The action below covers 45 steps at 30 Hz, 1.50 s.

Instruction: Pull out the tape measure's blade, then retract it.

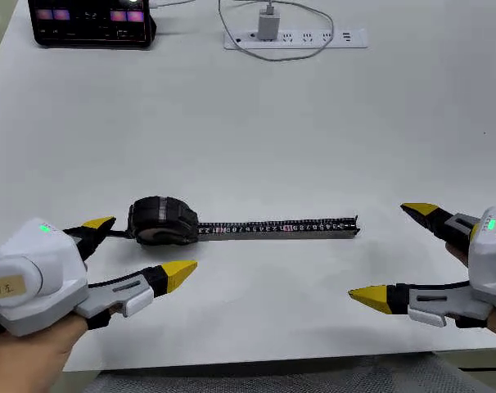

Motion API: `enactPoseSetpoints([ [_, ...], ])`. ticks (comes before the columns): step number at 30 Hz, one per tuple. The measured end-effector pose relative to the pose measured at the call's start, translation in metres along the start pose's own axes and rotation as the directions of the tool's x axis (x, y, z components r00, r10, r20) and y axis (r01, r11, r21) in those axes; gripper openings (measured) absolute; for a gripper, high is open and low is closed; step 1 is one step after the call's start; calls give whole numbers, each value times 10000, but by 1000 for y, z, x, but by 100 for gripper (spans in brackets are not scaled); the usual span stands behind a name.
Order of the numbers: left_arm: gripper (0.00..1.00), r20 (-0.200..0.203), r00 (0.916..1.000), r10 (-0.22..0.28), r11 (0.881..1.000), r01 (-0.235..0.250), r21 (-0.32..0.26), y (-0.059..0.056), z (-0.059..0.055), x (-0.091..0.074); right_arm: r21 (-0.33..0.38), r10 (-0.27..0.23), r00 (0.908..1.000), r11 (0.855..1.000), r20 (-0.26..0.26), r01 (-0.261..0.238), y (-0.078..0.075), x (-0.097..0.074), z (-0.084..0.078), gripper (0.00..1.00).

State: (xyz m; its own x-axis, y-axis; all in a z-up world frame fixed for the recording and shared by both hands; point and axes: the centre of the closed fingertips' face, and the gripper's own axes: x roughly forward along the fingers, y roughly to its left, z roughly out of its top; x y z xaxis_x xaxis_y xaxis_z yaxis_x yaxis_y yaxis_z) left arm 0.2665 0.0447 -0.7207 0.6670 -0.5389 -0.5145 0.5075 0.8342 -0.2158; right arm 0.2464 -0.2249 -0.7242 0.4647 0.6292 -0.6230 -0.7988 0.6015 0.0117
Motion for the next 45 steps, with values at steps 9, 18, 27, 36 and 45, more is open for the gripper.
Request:
enactPoseSetpoints([
  [9,83,-10,10000,-28,9998,28,-205,-1,-2,10,228,10,10000,9997,-87,-8,-4,3,-8,88],
  [18,83,40,10000,-81,9992,82,-388,-5,-2,17,346,43,9998,9994,-198,-36,-3,4,-14,87],
  [27,84,26,10000,-13,9983,14,-586,-4,0,18,376,63,9998,9993,-207,-56,-2,4,-14,86],
  [36,85,37,9997,227,9945,-222,-1020,0,3,23,257,399,9990,9989,-203,-394,-5,6,-12,75],
  [45,81,83,9962,865,9852,-843,-1493,7,5,29,-115,654,9972,9978,-368,-658,-13,10,-6,67],
])
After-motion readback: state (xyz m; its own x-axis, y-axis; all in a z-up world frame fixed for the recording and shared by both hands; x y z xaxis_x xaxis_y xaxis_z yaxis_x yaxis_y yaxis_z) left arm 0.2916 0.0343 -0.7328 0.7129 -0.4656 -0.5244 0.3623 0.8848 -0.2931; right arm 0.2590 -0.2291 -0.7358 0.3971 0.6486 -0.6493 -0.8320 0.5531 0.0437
